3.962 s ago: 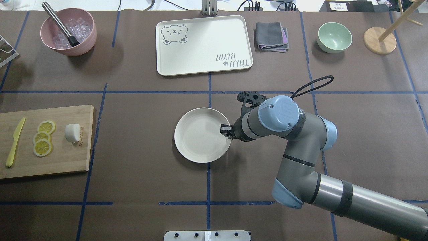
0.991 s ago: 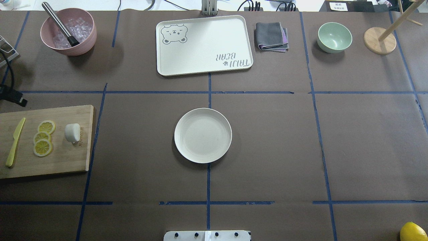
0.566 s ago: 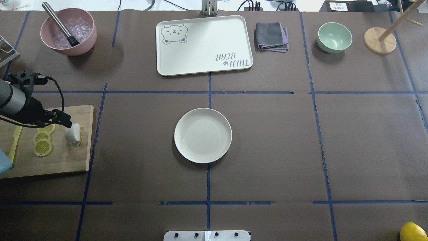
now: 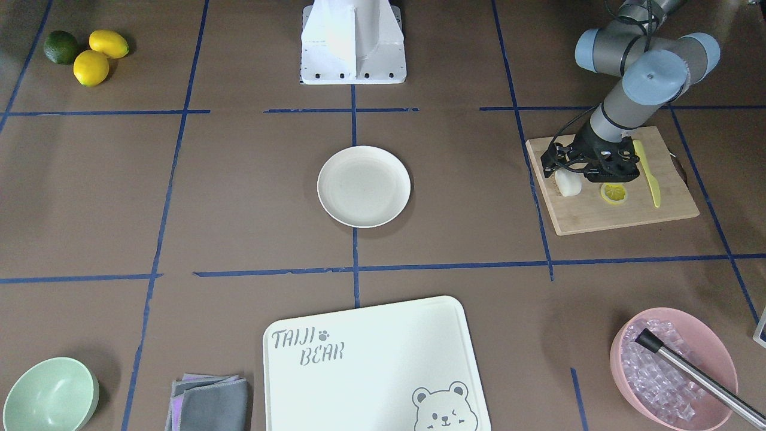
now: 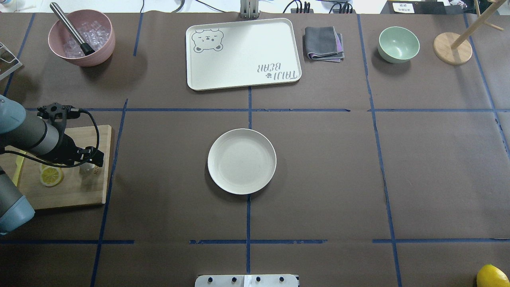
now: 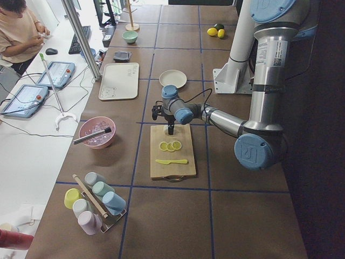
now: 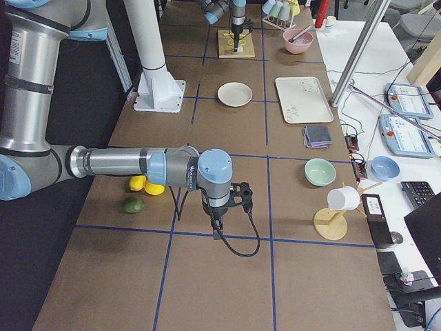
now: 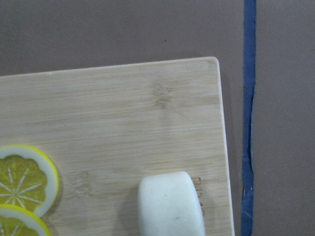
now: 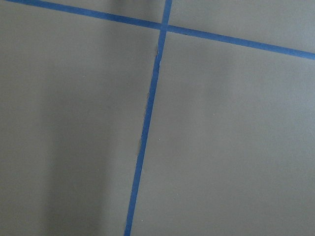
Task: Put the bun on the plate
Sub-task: 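Reach the left gripper to the white bun on the cutting board and grasp it, then carry the bun with the left gripper and lower it onto the plate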
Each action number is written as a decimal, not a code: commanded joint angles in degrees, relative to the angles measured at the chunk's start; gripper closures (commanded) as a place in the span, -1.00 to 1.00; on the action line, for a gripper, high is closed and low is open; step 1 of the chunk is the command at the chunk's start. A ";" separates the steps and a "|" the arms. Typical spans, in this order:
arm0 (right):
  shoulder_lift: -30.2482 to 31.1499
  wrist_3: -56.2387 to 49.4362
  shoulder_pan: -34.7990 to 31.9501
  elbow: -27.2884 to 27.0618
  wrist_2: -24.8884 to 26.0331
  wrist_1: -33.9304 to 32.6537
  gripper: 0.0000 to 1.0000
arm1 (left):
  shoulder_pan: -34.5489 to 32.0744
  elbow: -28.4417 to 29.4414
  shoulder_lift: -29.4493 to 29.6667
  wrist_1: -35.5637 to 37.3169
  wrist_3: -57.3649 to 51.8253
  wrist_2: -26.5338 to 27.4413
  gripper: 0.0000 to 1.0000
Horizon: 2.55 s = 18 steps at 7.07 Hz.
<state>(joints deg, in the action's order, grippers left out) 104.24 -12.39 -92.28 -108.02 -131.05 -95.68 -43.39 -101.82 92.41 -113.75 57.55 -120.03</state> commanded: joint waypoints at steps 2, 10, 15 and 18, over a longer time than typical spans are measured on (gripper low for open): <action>0.00 0.00 0.00 0.00 0.00 -0.04 -1.00 | 0.41 0.13 0.05 0.46 0.28 0.23 0.40; 0.00 0.00 0.00 0.00 -0.17 -0.04 -1.00 | 7.65 1.87 29.35 19.62 11.67 5.29 0.60; 0.09 0.00 0.00 0.09 -0.17 -0.04 -1.00 | 16.40 23.51 49.54 17.69 9.10 15.09 0.42; 0.00 0.09 0.00 0.09 -0.26 -0.04 -1.00 | 17.20 23.16 47.25 17.51 8.98 14.91 -0.06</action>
<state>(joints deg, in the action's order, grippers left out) 104.28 -12.32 -92.29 -107.93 -131.30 -95.71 -26.41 -78.49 140.25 -96.20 66.59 -105.00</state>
